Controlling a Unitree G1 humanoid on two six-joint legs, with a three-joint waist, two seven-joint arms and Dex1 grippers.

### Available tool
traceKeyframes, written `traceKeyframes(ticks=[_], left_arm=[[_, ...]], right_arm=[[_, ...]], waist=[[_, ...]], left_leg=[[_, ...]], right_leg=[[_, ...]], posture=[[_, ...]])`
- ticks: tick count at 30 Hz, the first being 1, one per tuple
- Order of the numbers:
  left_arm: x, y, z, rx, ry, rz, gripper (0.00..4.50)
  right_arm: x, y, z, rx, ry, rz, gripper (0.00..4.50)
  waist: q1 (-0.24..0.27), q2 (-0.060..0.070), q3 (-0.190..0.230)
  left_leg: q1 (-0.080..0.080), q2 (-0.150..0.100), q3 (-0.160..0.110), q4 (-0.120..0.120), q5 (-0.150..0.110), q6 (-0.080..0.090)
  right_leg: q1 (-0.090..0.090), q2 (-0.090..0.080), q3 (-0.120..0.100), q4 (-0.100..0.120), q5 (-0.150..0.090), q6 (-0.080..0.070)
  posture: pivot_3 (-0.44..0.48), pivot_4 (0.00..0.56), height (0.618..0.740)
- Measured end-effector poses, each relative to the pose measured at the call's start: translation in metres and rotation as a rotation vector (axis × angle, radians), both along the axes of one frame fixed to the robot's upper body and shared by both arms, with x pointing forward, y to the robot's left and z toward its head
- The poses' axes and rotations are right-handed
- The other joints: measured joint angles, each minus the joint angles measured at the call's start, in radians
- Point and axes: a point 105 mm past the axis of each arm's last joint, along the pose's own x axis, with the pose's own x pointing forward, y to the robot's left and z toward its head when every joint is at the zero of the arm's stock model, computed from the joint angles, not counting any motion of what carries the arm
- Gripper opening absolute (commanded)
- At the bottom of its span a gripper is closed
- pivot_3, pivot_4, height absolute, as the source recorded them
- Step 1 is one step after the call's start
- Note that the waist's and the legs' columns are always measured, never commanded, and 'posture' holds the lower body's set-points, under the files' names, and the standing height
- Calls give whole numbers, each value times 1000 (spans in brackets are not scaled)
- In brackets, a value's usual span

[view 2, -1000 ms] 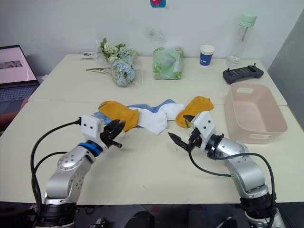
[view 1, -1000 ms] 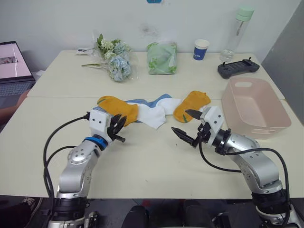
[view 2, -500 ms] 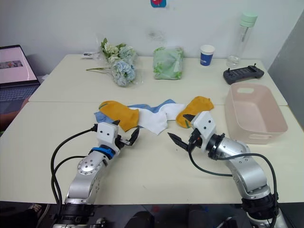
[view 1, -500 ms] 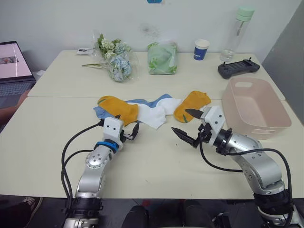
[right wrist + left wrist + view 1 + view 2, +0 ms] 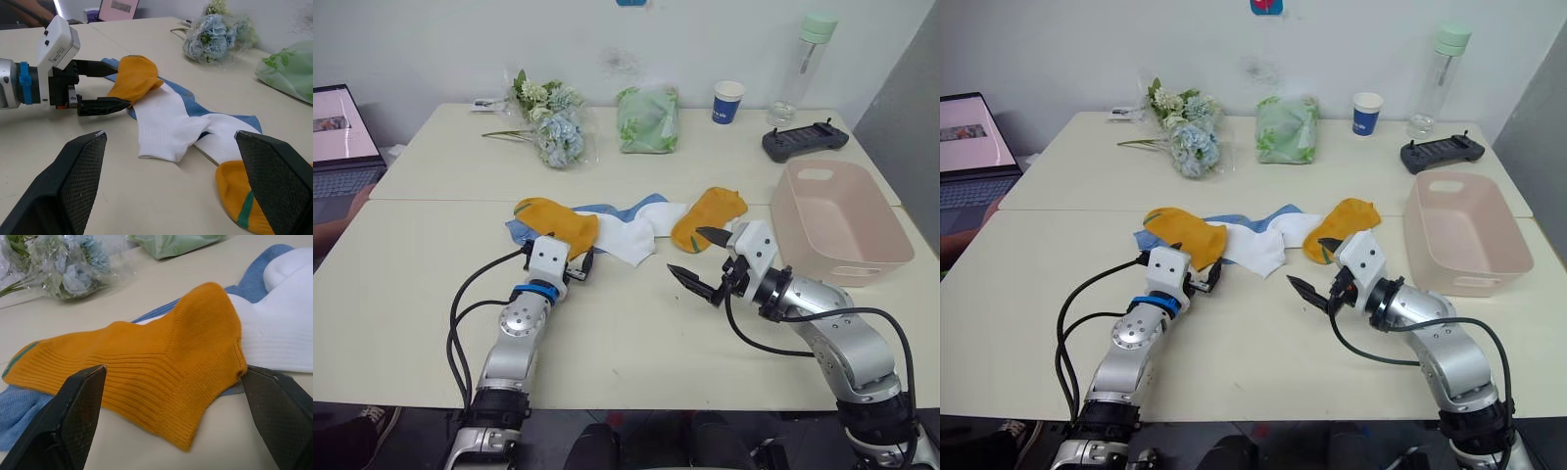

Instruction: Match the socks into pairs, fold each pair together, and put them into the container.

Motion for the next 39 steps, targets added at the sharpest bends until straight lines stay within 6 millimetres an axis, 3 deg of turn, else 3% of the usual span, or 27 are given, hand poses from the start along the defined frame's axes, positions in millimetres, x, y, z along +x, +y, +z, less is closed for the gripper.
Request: traceKeyframes(ticks=[2,5,18,23,24,28,32,39], left_arm=[[1,0,1,3,-2,2,4490],[1,1,3,11,-23,6,3984],[7,12,11,-40,-36,39,33],[6,9,10,-87,-15,-9,33],[6,8,9,-99,-8,-18,207],[-1,5,12,-172,9,-71,1242],[-10,-13,13,-226,52,-170,2456],[-1,-27,16,-175,77,-170,4476]], right_arm=[[0,0,0,0,1,0,4500],[0,0,0,0,1,0,4500],[0,0,0,0,1,0,4500],[0,0,0,0,1,-1,4500],[0,0,0,0,1,-1,4500],[0,0,0,-1,1,-1,4500],[-1,-1,-1,-4,2,-3,4500],[-1,-1,-1,-8,3,-3,4500]], waist=[[0,0,0],[0,0,0],[0,0,0],[-1,0,0],[0,0,0],[-1,0,0],[2,0,0],[0,0,0]], left_leg=[[0,0,0,0,0,0],[0,0,0,0,0,0],[0,0,0,0,0,0],[0,0,0,0,0,0],[0,0,0,0,0,0],[0,0,0,0,0,0],[0,0,0,0,0,0],[0,0,0,1,0,0]], right_leg=[[0,0,0,0,0,0],[0,0,0,0,0,0],[0,0,0,0,0,0],[0,0,0,0,0,0],[0,0,0,0,0,0],[0,0,0,0,0,0],[0,0,0,0,0,0],[1,0,0,0,0,0]], posture=[[0,150,740],[0,150,740],[0,150,740],[0,150,740],[0,150,740],[0,150,740],[0,150,740],[0,150,740]])
